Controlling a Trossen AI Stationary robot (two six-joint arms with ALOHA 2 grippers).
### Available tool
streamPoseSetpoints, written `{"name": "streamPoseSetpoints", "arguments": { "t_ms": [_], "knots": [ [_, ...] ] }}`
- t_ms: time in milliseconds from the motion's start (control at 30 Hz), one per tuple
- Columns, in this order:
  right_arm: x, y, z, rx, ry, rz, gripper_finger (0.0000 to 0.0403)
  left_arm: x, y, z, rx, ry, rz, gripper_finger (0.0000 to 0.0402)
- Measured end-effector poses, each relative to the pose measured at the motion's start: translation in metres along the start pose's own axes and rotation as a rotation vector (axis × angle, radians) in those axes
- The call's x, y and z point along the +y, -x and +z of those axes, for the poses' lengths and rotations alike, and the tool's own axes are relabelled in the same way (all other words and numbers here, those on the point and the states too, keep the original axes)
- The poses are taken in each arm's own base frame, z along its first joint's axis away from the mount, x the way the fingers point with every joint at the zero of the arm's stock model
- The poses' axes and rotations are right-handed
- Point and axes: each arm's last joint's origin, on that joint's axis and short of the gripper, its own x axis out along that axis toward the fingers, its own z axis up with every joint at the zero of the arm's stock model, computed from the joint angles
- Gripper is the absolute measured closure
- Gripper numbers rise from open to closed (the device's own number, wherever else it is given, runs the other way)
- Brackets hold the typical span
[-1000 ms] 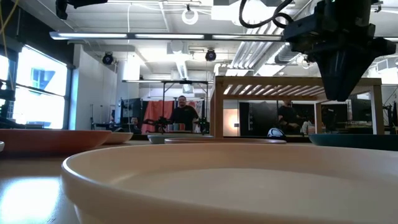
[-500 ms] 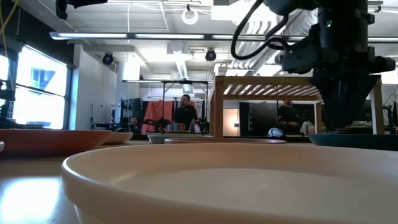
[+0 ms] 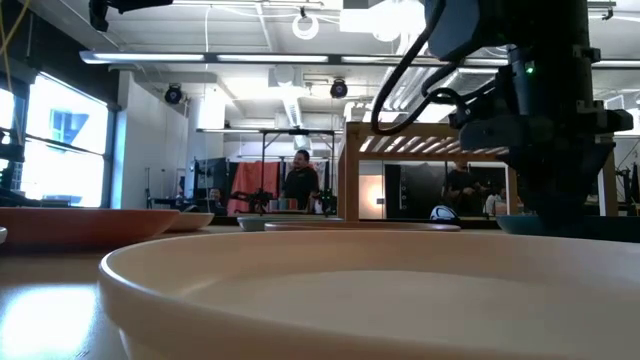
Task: Place and stack plates onto a shelf
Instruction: Put the dark blue plate on the shelf
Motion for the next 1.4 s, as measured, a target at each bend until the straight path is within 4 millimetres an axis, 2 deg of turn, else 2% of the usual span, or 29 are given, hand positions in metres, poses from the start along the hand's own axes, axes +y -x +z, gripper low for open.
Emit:
{"name": "streamPoseSetpoints", "arguments": {
  "t_ms": [400, 867, 1200, 1400],
  "knots": [
    [-0.0005, -0.0035, 0.0010, -0.023, 0.002, -0.034, 0.0340, 0.0006, 0.0000, -0.0001, -0.002, -0.001, 0.021, 0.0401],
    [-0.0002, -0.0042, 0.0008, -0.018, 0.002, -0.035, 0.0342, 0.0006, 0.0000, -0.0001, -0.002, -0.002, 0.022, 0.0401],
    [0.0006, -0.0043, 0.0004, 0.001, 0.001, -0.025, 0.0399, 0.0006, 0.0000, -0.0001, -0.002, -0.001, 0.022, 0.0401],
    [0.0007, -0.0042, -0.0005, 0.030, 0.001, -0.020, 0.0402, 0.0006, 0.0000, 0.0001, -0.003, -0.001, 0.022, 0.0401]
  ]
}}
